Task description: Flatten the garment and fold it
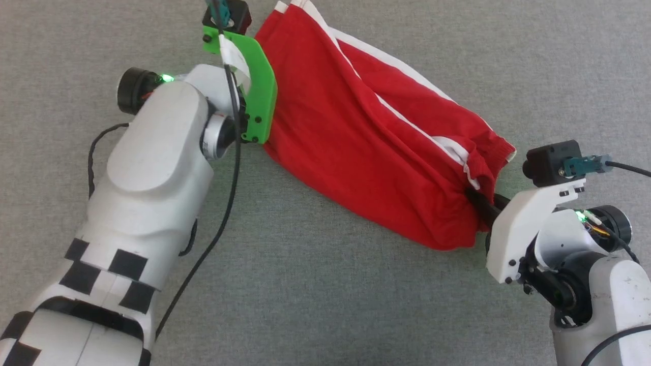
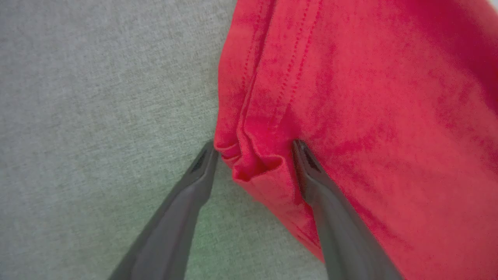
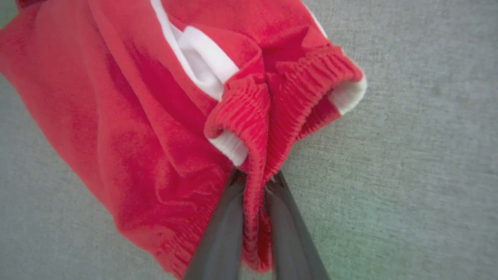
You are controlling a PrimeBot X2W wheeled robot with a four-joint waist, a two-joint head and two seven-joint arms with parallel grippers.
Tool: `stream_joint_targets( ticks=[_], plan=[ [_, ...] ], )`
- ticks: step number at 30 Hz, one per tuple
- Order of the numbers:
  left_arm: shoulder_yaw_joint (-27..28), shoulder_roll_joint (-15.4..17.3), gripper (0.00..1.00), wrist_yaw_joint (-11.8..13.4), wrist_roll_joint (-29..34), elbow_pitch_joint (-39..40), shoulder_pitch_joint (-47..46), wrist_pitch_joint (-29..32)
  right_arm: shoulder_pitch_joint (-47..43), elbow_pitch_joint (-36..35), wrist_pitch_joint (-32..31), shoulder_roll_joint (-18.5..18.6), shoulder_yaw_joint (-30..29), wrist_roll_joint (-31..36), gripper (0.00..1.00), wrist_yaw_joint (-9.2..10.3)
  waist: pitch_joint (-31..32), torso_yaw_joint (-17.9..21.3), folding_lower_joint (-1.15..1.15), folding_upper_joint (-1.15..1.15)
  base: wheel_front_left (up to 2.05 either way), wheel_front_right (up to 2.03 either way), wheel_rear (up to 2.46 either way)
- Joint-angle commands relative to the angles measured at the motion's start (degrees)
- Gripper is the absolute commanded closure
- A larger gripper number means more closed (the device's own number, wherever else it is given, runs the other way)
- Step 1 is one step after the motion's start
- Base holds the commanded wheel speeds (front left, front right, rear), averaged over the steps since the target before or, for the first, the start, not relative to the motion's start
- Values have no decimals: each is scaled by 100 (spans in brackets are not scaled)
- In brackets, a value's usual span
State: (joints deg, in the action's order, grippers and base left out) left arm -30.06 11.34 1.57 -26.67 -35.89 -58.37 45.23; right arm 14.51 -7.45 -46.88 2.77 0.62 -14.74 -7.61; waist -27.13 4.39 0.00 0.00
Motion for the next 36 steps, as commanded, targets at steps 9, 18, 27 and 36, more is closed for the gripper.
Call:
stream_joint_targets(
  ticks=[9, 18, 27, 36],
  plan=[
    [347, -84, 100, -148, -617, -40, 348, -250, -52, 172, -53, 169, -131, -121, 100, 12, 292, -227, 0, 0, 0, 0, 0],
    [539, 70, 100, -164, -969, 507, 1061, -315, 12, 394, -476, 783, -216, -461, 100, 12, 743, -530, 0, 0, 0, 0, 0],
    [757, 62, 100, 98, -1344, 1386, 2277, -534, -46, 587, -949, 1274, -159, -904, 100, 12, 1167, -774, 0, 0, 0, 0, 0],
    [827, -28, 100, 480, -1547, 2275, 3598, -780, -179, 750, -1198, 1457, -107, -1102, 100, 12, 1379, -938, 0, 0, 0, 0, 0]
  ],
)
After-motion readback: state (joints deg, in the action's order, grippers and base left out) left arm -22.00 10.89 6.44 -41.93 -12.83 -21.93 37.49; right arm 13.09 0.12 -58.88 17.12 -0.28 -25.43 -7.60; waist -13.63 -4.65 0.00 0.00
